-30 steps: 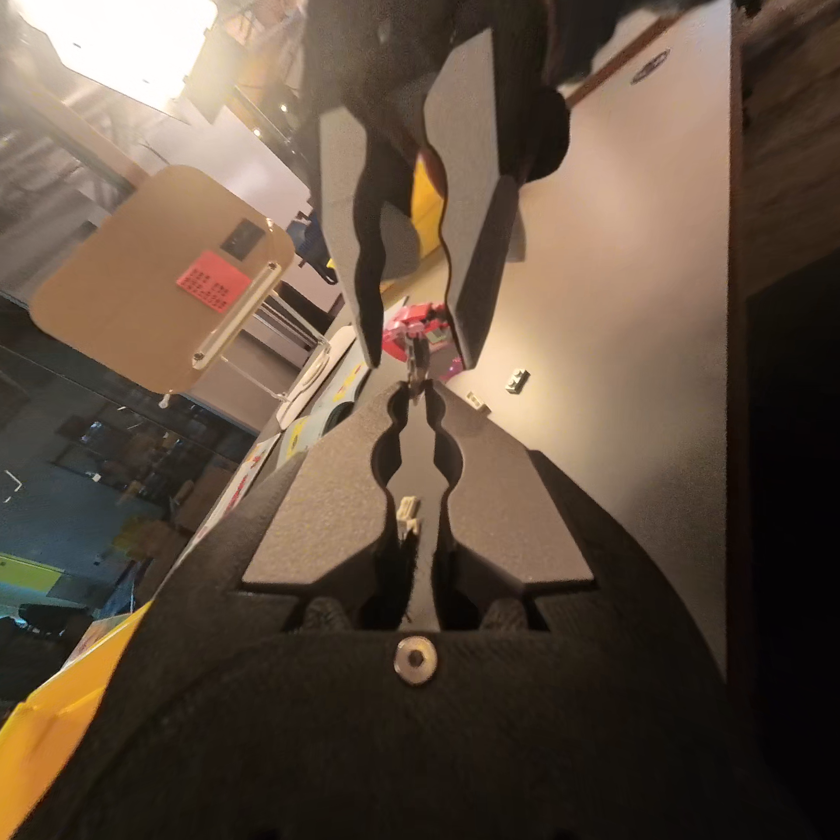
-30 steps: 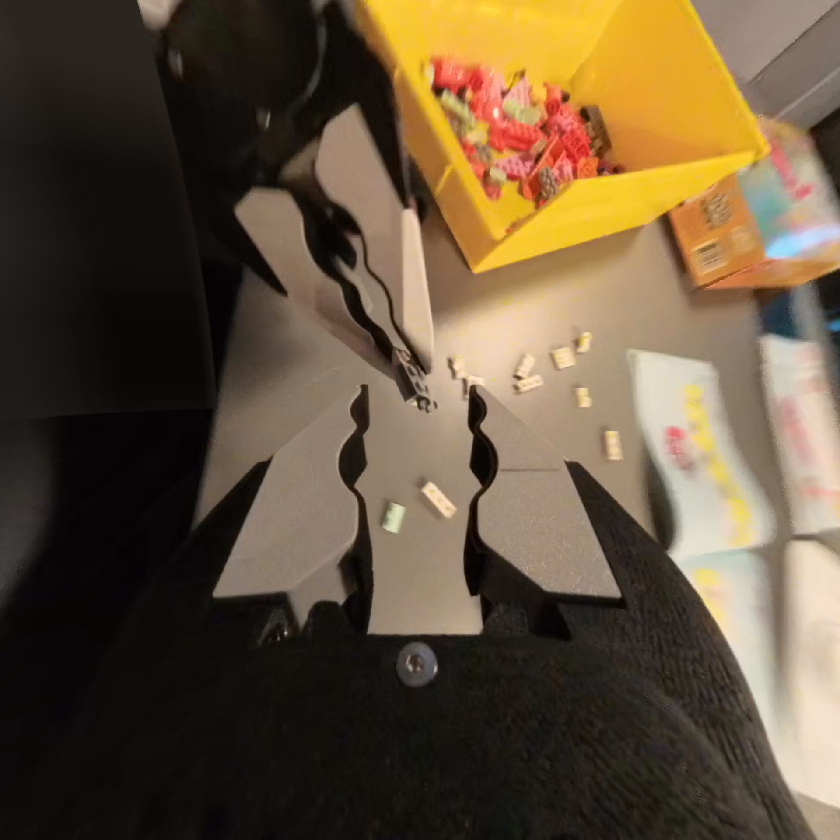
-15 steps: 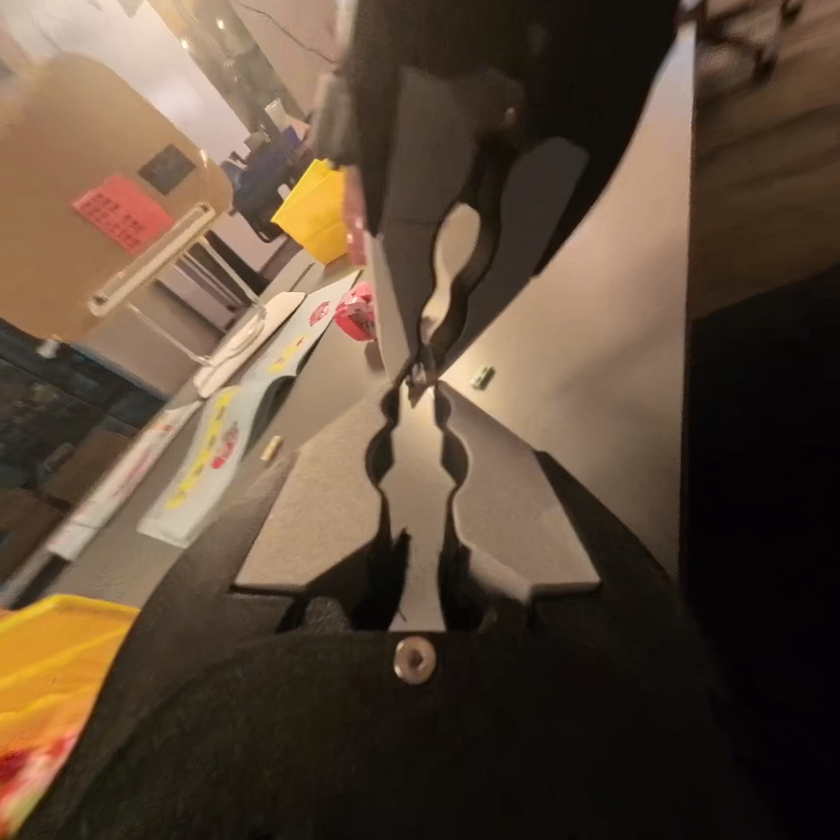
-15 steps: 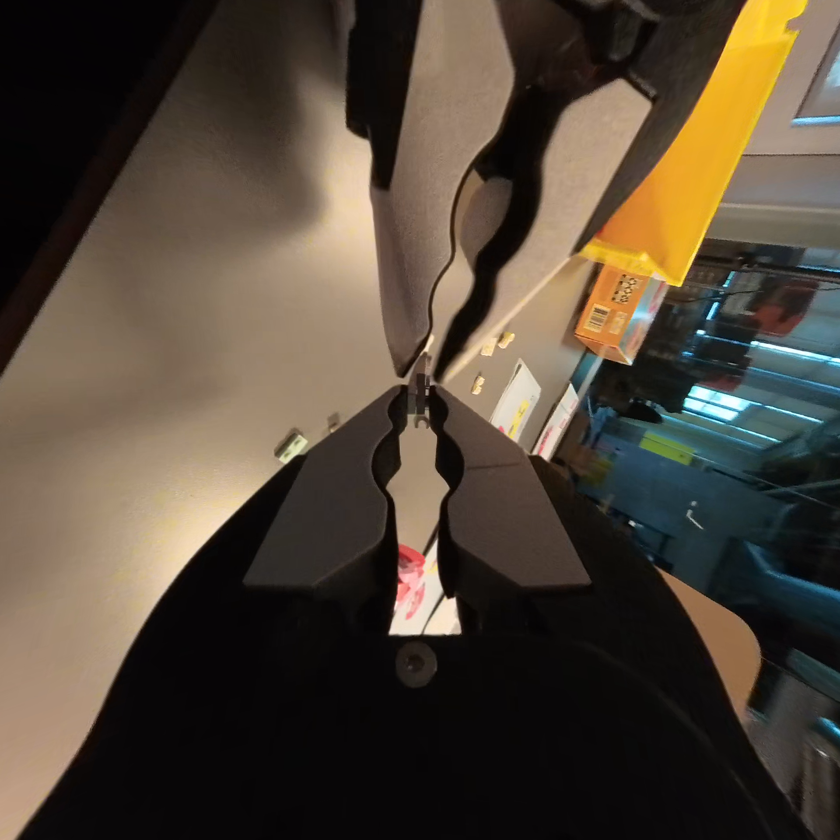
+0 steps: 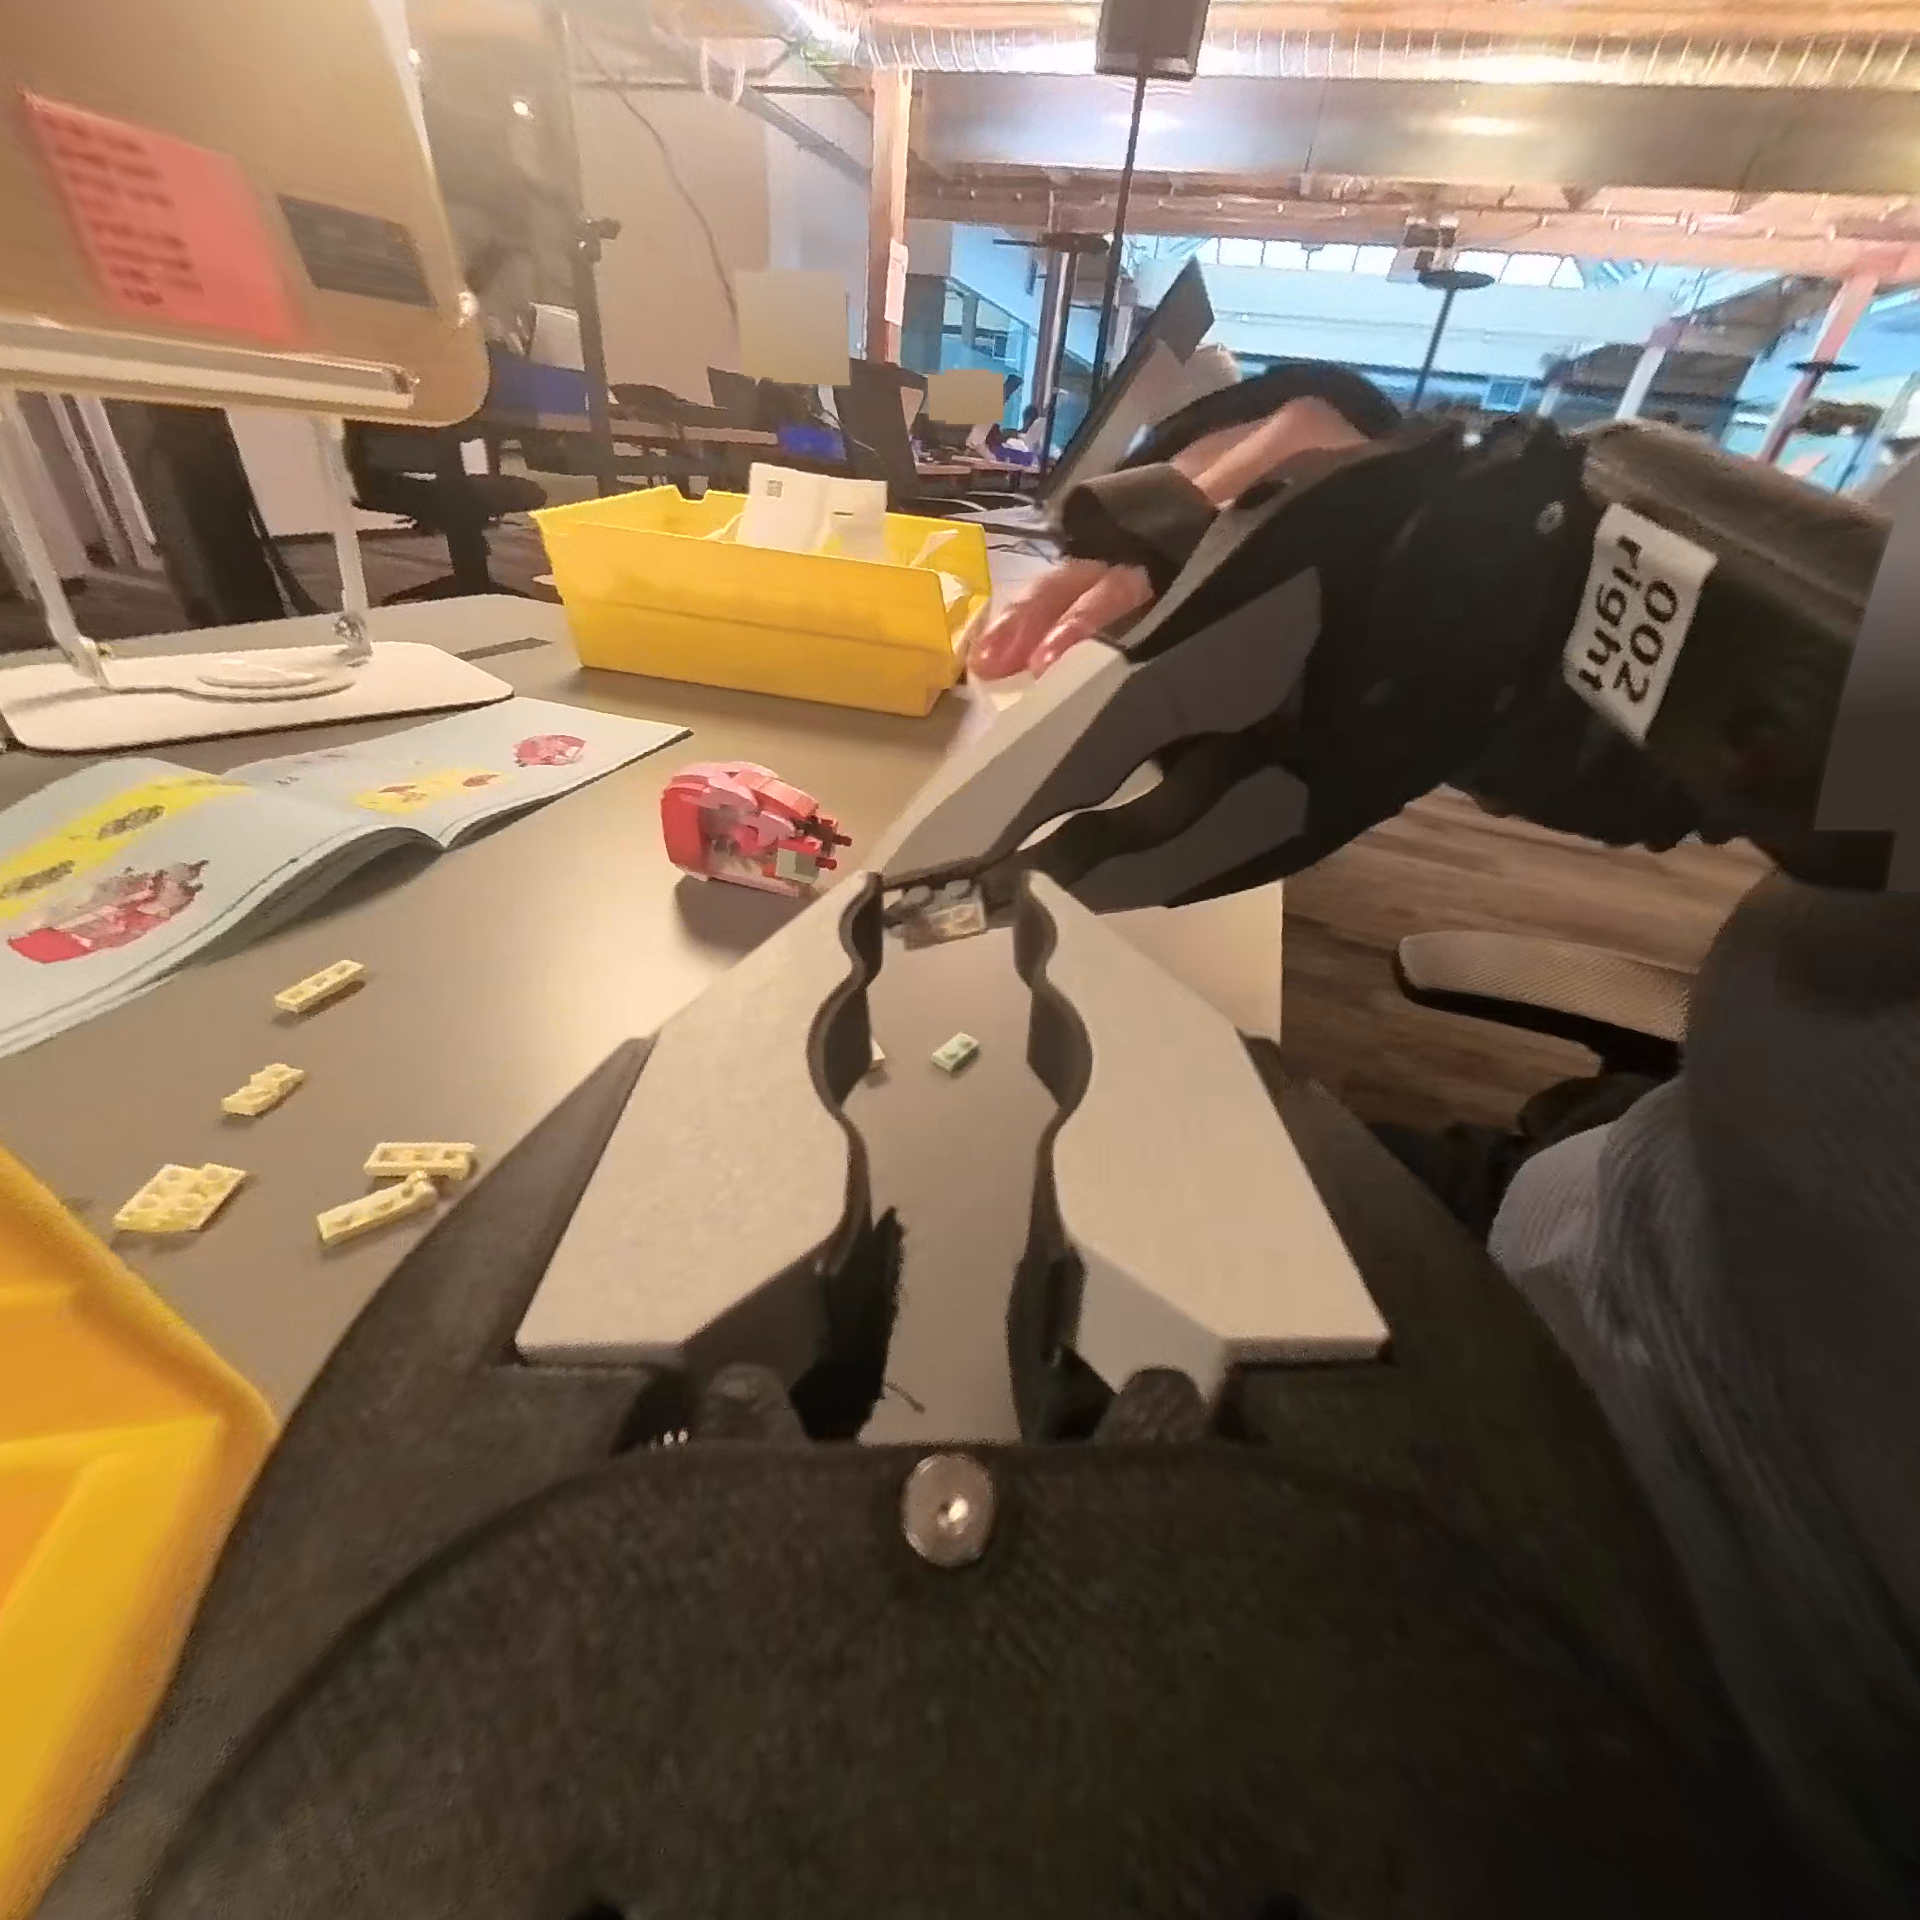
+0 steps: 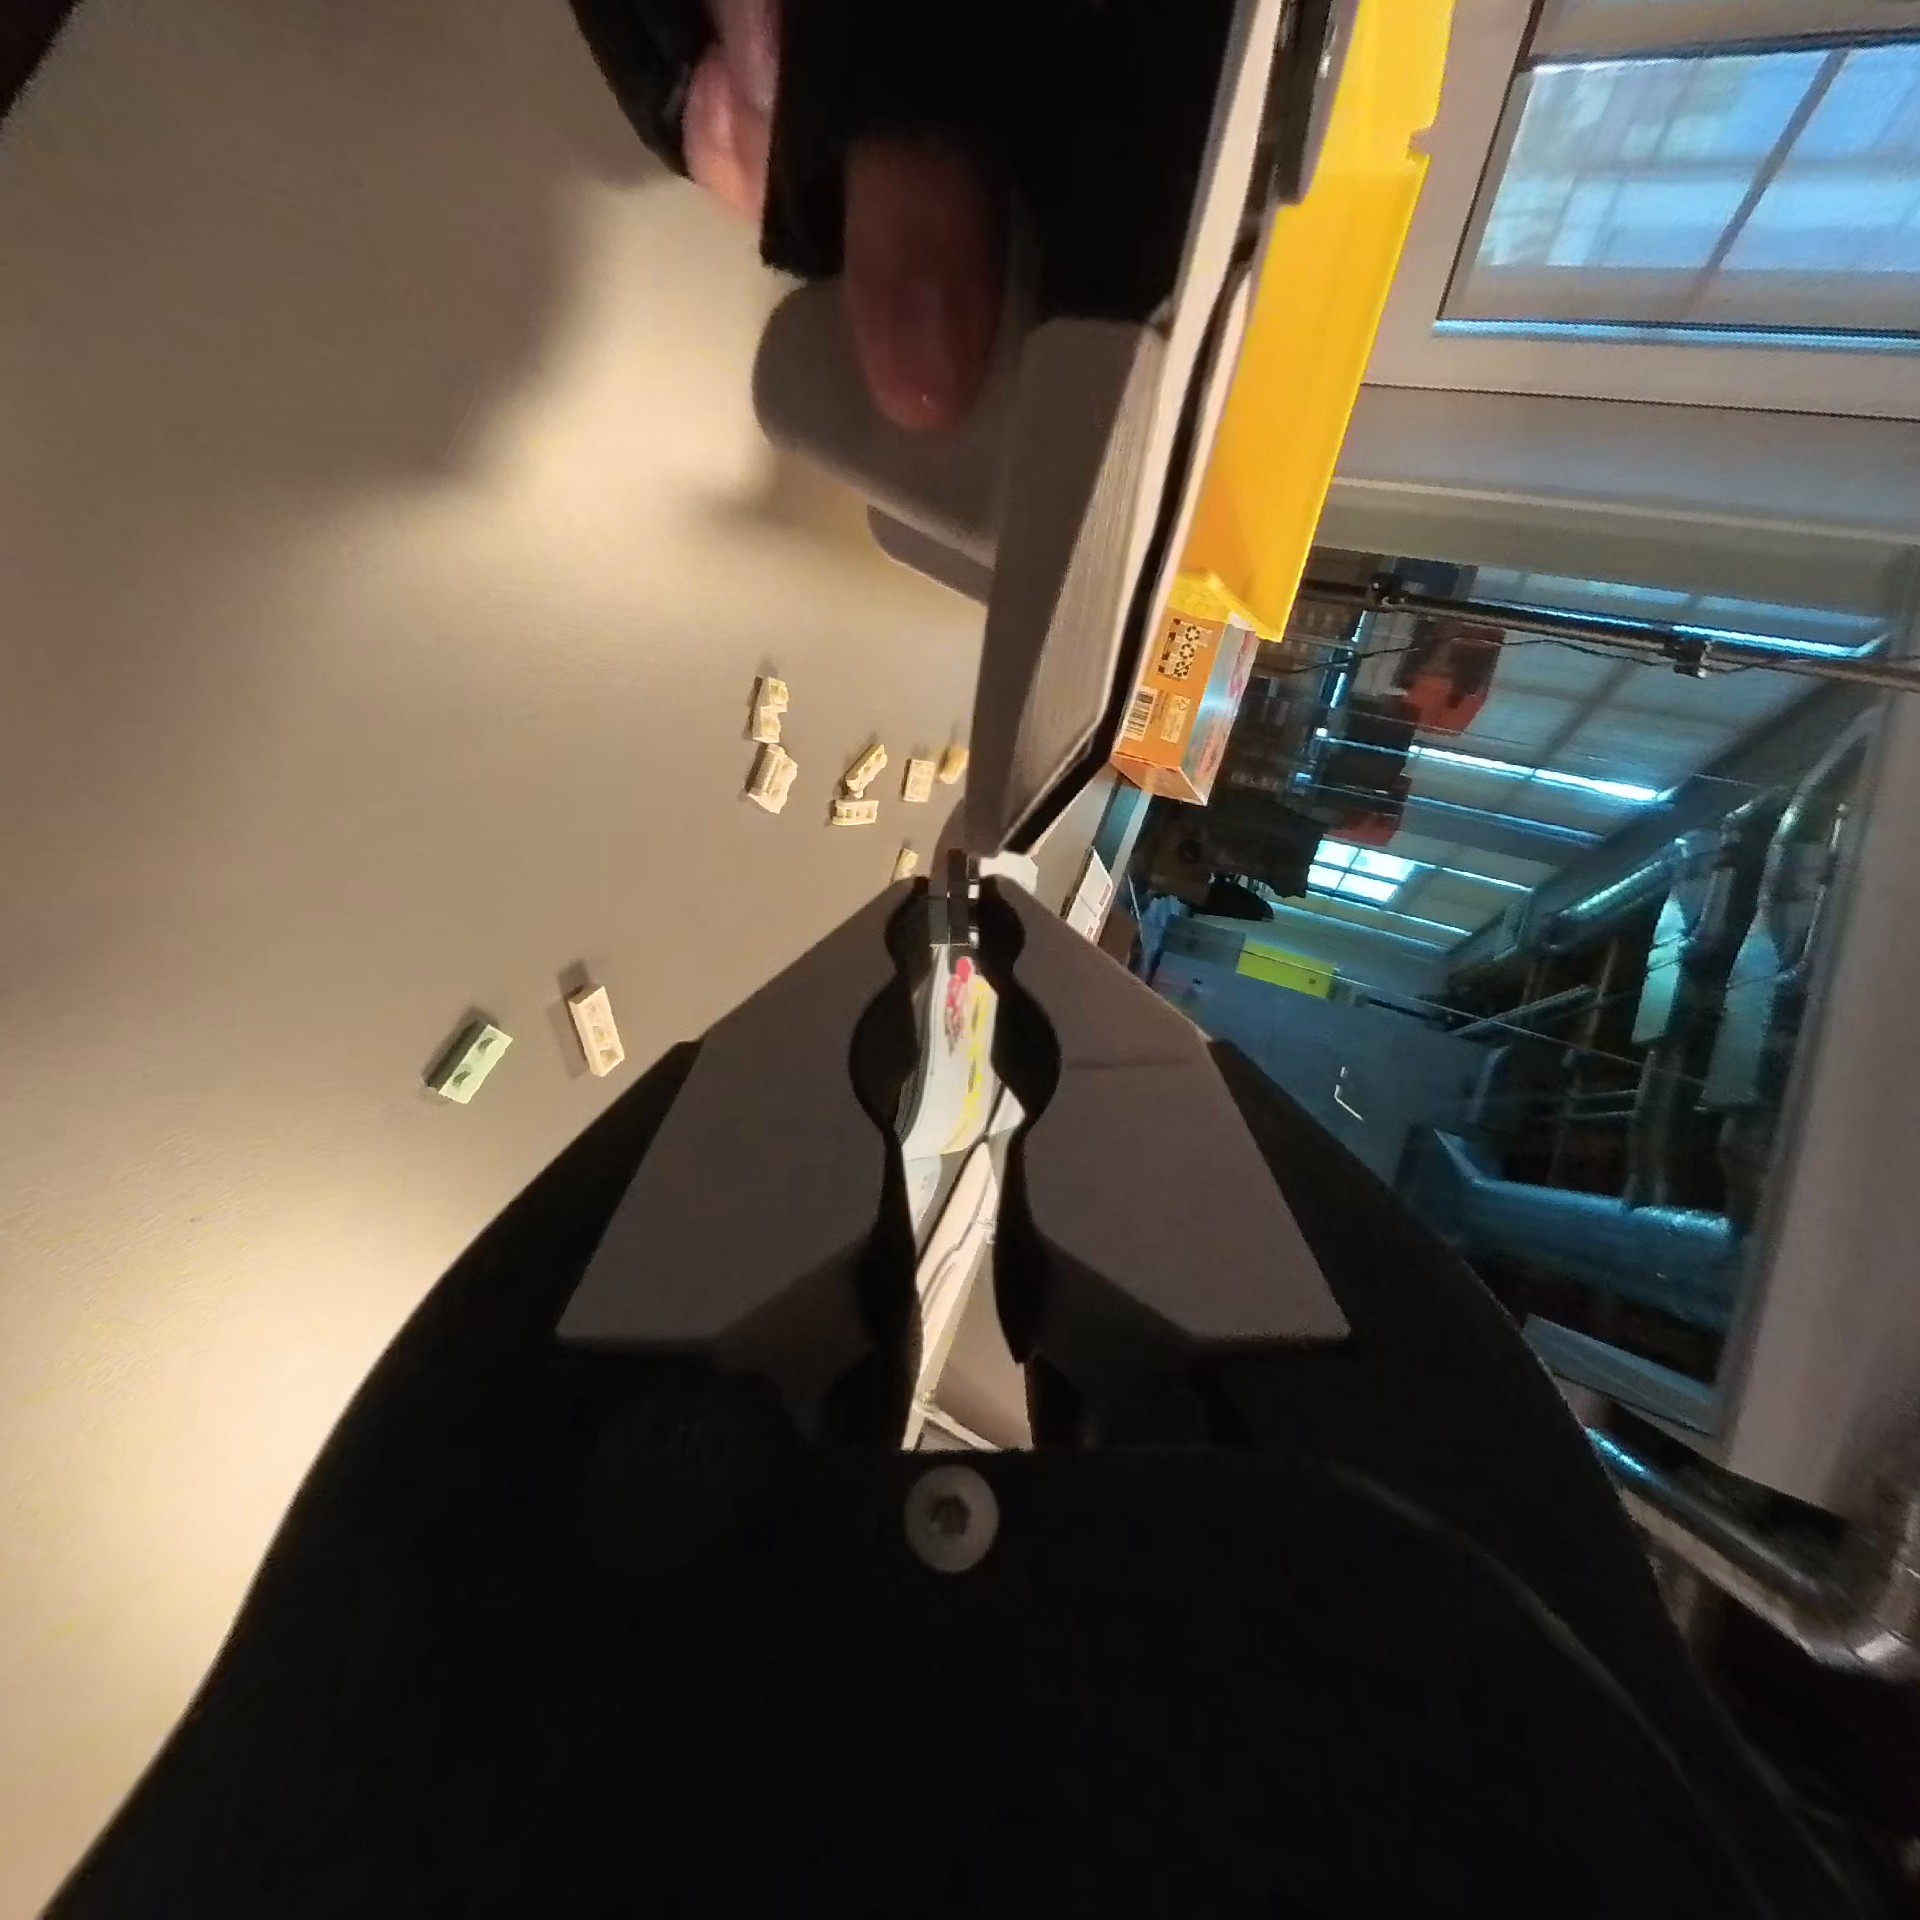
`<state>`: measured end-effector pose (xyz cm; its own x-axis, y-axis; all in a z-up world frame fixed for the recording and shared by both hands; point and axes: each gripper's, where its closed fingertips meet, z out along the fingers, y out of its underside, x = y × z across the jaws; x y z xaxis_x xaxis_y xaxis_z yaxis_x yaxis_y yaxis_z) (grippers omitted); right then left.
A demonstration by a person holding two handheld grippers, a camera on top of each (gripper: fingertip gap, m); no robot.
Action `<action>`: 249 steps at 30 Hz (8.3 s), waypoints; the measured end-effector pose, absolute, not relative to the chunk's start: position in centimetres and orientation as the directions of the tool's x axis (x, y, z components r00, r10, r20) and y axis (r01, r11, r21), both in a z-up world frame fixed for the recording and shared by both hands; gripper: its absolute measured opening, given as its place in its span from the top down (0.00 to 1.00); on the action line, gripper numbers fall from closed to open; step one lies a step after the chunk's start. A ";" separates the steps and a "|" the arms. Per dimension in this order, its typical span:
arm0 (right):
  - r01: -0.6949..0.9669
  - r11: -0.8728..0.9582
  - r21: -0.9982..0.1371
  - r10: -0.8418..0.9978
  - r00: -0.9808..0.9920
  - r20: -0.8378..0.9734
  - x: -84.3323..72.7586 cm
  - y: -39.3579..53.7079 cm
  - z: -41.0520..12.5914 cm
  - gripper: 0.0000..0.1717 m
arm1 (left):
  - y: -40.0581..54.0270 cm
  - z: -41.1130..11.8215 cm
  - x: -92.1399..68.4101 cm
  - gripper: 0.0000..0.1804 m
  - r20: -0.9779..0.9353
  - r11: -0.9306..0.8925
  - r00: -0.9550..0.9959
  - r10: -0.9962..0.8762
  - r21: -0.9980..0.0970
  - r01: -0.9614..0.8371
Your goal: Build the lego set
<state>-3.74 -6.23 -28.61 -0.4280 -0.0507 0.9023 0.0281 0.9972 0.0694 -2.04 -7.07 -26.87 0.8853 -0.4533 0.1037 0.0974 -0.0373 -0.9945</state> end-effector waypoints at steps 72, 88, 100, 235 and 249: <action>0.312 0.402 -0.861 0.689 -0.722 0.059 -0.7 -5.8 -27.3 0.92 | -7.5 -26.8 -2.0 0.91 0.047 -0.010 0.878 -0.477 -0.999 0.047; 0.336 0.601 -0.726 0.537 -0.842 0.055 -0.7 -8.7 -26.3 0.92 | -8.3 -26.9 -0.1 0.91 -0.116 0.072 0.838 -0.532 -0.993 -0.092; 0.318 0.614 -0.722 0.528 -0.846 0.077 -0.6 -8.8 -26.1 0.92 | -8.4 -26.7 -0.1 0.91 -0.113 0.085 0.836 -0.537 -0.993 -0.079; -0.277 0.384 -0.881 0.906 0.299 0.301 -3.3 22.3 -22.2 0.83 | -5.8 -26.7 -2.9 0.92 -0.044 0.043 0.950 -0.311 -0.999 -0.032; -0.283 0.325 -0.903 0.938 0.220 0.269 -3.5 21.7 -22.7 0.87 | -3.5 -34.9 -2.3 0.91 -0.046 -0.522 0.972 -0.229 -0.837 -0.162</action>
<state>-3.51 21.68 -22.67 0.2199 0.9377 0.2688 -0.2826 0.3250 -0.9025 -2.35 -3.49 -34.92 0.9724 -0.2286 -0.0461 -0.1624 -0.5220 -0.8374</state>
